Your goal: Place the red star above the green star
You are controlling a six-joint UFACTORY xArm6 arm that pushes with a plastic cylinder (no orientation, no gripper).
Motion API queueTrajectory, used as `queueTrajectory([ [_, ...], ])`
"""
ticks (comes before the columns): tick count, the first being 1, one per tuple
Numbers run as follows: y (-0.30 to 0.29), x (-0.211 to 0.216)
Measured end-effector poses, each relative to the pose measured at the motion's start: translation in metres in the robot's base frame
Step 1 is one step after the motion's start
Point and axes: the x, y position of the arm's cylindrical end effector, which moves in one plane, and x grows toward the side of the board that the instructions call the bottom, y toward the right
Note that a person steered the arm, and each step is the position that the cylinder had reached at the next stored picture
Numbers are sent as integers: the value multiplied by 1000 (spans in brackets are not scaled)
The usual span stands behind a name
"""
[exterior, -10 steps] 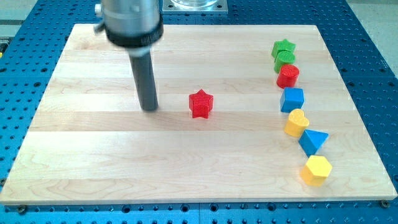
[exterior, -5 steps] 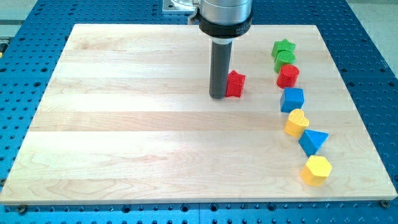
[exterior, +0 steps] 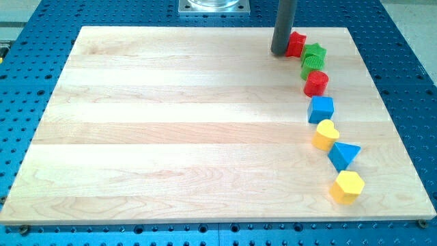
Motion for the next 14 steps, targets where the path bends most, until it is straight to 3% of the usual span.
queueTrajectory([
  [3, 41, -8],
  [5, 29, -67],
  [6, 126, -61],
  [7, 160, -49],
  [10, 101, -47],
  [14, 101, -51],
])
